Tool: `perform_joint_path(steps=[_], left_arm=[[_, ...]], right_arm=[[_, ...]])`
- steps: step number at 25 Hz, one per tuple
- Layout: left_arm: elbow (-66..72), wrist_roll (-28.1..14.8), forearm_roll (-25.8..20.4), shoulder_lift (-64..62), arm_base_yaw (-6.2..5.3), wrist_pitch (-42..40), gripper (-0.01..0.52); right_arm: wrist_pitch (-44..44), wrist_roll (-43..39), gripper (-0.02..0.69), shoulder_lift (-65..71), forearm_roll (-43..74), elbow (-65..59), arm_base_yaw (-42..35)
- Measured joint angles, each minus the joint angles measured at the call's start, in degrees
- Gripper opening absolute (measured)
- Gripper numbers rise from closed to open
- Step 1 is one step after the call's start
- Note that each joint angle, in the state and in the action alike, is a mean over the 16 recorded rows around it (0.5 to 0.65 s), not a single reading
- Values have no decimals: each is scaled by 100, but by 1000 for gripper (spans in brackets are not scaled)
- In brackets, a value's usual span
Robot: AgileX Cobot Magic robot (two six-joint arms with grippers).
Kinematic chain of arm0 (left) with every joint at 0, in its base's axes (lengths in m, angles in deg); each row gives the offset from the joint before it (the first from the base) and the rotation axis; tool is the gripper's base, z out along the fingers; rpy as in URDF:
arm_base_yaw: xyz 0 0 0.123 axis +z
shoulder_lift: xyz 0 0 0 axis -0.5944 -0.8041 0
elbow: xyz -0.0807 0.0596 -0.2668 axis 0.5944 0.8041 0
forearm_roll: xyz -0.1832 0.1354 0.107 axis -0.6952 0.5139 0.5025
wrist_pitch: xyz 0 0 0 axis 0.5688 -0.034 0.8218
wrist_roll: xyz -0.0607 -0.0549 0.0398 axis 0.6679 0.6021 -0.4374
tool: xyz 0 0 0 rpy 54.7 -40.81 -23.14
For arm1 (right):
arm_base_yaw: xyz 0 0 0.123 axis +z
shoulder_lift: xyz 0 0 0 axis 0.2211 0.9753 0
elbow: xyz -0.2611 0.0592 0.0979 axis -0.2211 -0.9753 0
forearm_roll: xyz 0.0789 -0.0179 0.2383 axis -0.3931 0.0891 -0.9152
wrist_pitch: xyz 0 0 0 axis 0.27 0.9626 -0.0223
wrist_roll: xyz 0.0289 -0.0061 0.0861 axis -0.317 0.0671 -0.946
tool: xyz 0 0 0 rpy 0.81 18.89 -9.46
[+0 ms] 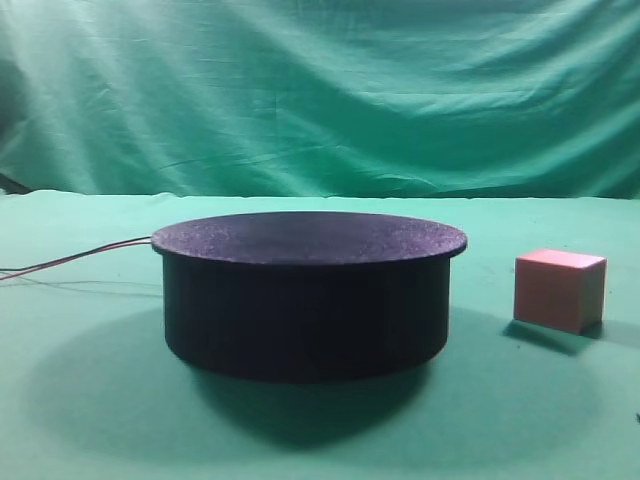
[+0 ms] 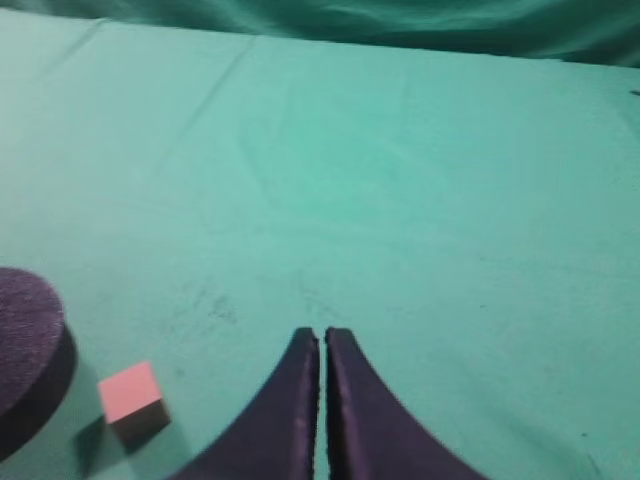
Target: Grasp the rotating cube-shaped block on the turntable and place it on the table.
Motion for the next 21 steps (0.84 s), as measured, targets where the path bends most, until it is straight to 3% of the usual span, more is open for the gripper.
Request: perform_joint_path(steps=[21], left_arm=[[0, 0, 0, 0, 0, 0, 0]], right_arm=[[-112, -25, 0, -365, -24, -462, -142]])
